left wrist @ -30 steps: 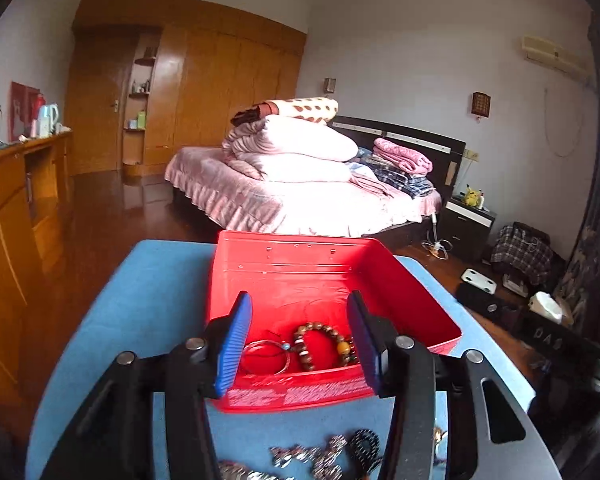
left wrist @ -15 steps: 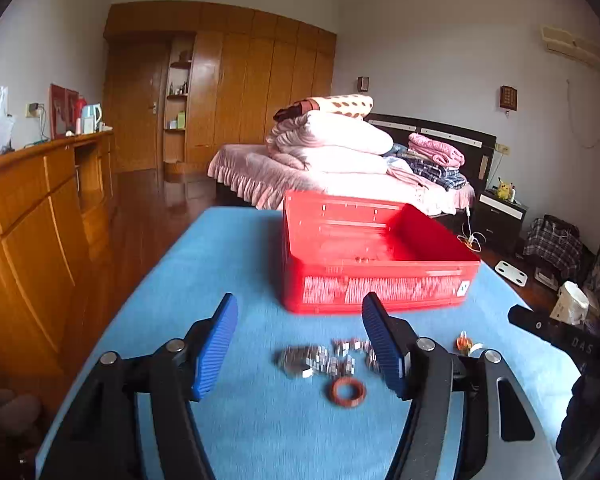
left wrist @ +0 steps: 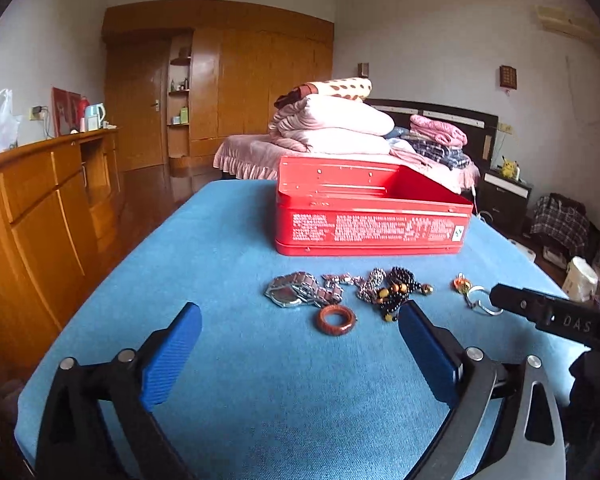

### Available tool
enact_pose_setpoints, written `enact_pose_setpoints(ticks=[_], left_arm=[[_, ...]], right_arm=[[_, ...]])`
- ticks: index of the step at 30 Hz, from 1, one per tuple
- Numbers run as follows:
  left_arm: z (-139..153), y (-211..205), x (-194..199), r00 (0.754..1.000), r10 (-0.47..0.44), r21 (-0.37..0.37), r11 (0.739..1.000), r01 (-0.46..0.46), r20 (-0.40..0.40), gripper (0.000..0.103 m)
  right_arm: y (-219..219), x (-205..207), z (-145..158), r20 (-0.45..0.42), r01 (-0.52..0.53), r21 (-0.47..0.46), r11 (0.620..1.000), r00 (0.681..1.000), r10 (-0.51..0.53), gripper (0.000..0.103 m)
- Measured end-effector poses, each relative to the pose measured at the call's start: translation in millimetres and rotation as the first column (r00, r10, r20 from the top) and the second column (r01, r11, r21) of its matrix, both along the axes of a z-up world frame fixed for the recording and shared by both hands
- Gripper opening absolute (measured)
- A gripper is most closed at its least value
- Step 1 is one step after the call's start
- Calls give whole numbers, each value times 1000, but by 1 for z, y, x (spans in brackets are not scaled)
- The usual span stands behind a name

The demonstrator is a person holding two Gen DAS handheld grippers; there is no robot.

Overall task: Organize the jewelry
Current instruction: 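Withdraw both open tools from the red box toward the remaining jewelry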

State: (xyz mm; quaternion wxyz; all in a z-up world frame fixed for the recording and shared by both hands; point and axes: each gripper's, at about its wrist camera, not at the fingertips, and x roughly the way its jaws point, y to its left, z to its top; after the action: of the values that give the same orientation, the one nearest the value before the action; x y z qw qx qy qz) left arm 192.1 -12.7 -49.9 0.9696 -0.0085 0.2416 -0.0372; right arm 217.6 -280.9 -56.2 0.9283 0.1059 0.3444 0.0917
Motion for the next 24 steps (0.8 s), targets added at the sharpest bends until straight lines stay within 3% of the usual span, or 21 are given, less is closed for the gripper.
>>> enact_pose_setpoints(ticks=[4,10,21,24], left_arm=[[0,-1,2,1000,0,-6,1000,0,-13,97],[-1,6,3,999,14,-26,1000,-15,-30,97],[-1,18,3,999,37,-18,999,-38,-38,97],[0,20,2,999,40,-28,999,-42,-36,97]], right_arm=[[-3,2,0,-9,1,10,1000,1000,-1,72],[-2,4,-1,-21,0,-6,1000,1000,-1,74],[11,14,-7,-87,-6,-75,997,996,0,74],[15,15,-9,-90,12,-108,994,996,-21,67]])
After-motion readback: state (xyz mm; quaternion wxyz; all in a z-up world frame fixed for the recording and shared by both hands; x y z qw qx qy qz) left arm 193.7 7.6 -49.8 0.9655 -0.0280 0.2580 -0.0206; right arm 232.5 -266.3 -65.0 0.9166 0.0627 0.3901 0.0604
